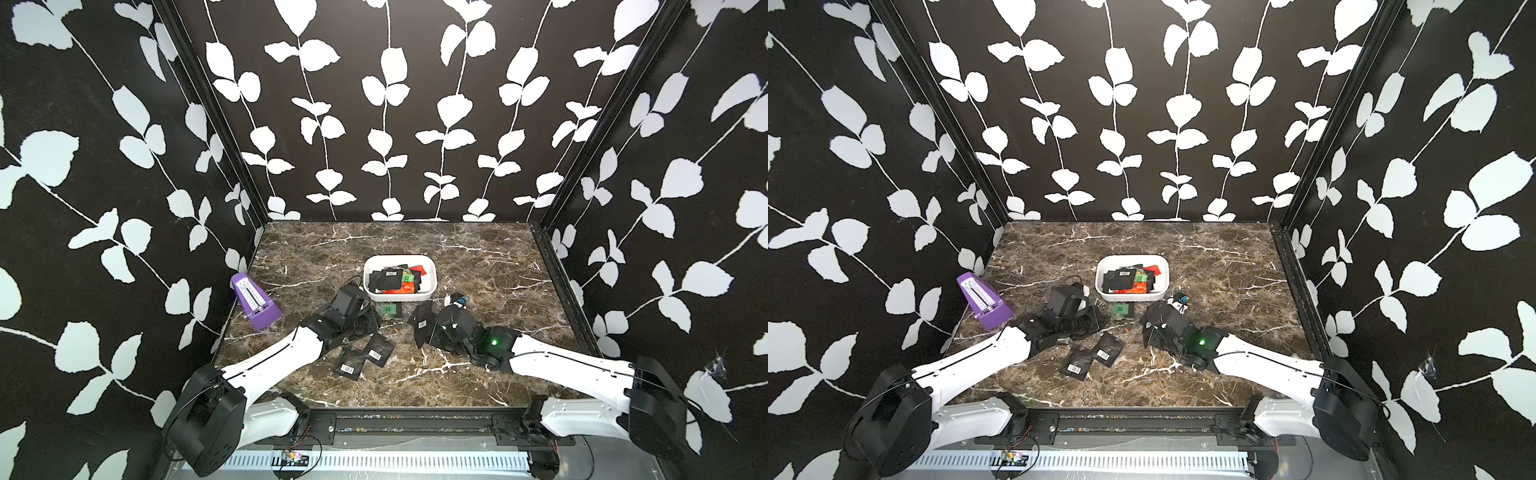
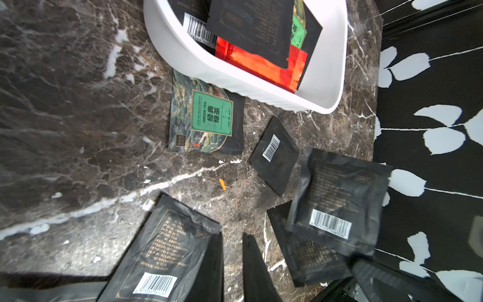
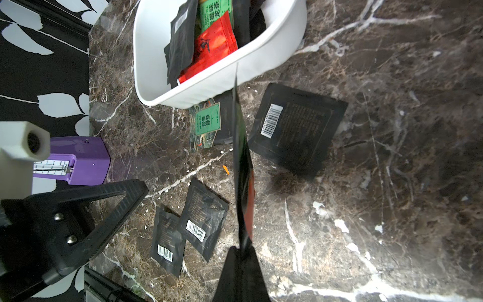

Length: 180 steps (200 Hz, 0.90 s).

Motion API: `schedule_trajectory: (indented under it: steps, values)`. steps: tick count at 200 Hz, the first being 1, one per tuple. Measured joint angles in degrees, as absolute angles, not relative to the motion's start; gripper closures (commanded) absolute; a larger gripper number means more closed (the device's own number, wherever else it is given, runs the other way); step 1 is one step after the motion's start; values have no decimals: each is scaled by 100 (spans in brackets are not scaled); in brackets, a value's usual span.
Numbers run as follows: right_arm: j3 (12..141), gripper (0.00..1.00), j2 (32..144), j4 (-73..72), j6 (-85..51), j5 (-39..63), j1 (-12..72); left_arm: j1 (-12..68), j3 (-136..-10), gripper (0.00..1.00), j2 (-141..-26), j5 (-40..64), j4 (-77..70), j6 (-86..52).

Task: Put the tea bags into the storage box
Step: Pick up the tea bag from the center of the board.

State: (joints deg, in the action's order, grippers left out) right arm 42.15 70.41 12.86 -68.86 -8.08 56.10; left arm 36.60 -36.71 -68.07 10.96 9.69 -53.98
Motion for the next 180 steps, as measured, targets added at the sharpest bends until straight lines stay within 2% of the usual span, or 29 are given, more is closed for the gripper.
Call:
schedule_trajectory:
  steps: [23, 47, 96, 180]
  values:
    - [4189, 100, 6987, 1291, -6899, -790, 5610, 3660, -3562, 81, -6707, 1118, 972, -5395]
    - [4191, 100, 6790, 1299, -6877, -794, 5603, 3660, -3428, 73, -6587, 1131, 998, -5398]
    - [4189, 100, 6827, 1313, -6919, -749, 5572, 3660, -3291, 69, -6403, 1184, 910, -5465]
    - [3780, 100, 6967, 338, -7295, -390, 5570, 3896, -2451, 63, -6646, 1588, -1210, -6777]
